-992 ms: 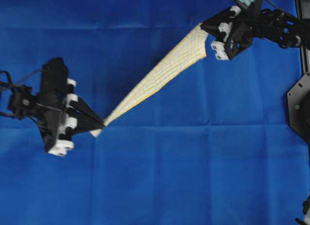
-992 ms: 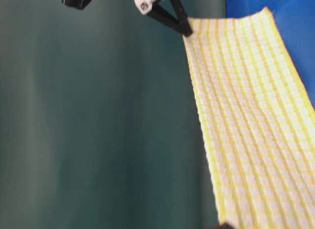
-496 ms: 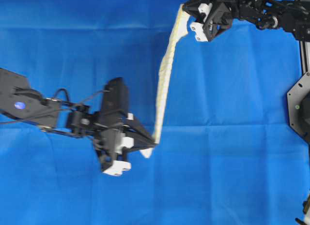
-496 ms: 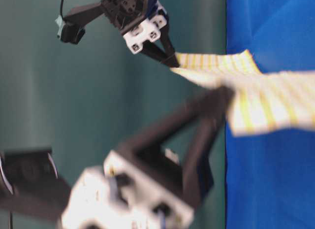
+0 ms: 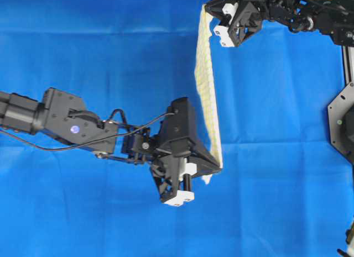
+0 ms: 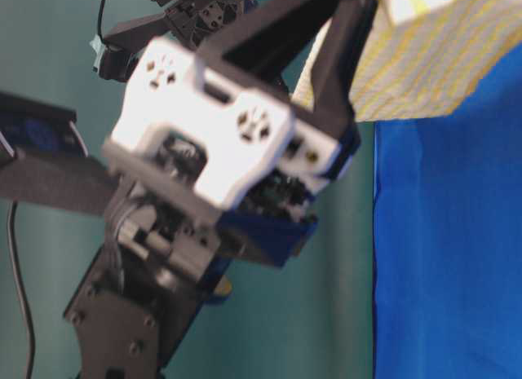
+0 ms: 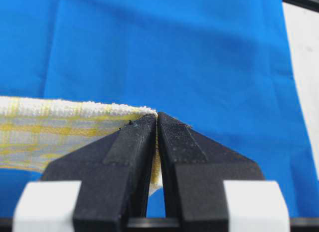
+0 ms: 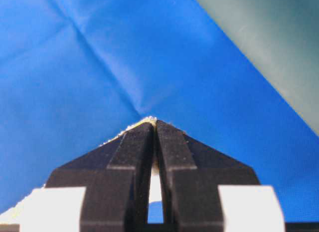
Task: Fold the yellow towel.
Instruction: 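Lift the strip and swing it vertical, right gripper up, left down, then lay the strip down vertically and open both grippers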
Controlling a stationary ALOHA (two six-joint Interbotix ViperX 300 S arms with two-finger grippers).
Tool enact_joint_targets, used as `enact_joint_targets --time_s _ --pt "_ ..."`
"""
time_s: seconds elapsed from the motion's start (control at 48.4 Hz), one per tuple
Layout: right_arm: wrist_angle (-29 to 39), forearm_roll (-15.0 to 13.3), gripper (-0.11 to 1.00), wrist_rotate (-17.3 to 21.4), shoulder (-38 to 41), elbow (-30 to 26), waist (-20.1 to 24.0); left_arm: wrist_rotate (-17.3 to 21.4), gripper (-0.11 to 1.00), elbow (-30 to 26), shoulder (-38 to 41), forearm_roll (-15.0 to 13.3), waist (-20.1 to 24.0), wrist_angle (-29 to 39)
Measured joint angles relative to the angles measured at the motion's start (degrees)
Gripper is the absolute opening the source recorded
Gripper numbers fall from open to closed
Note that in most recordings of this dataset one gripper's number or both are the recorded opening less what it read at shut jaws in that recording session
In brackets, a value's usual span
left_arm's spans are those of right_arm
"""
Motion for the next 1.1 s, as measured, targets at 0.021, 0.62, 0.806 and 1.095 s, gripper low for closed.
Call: enact_joint_targets --time_s 0.021,0.62,0.806,1.095 --pt "0.1 0.0 0.01 0.0 0.0 -0.1 0.0 0.1 0.01 -0.2 0.2 0.0 0.0 0.1" --pt "0.3 -0.6 0.01 0.0 0.0 0.5 -0.1 0.4 0.01 -0.4 3.8 0.0 0.1 -2.1" --pt "0.3 -0.5 0.01 0.0 0.4 0.6 -0.2 0.5 0.01 1.3 3.7 0.0 0.0 -2.7" --pt "0.3 -0.6 0.01 0.1 6.1 -3.3 1.1 0.5 0.01 8.2 1.1 0.0 -0.2 -7.5"
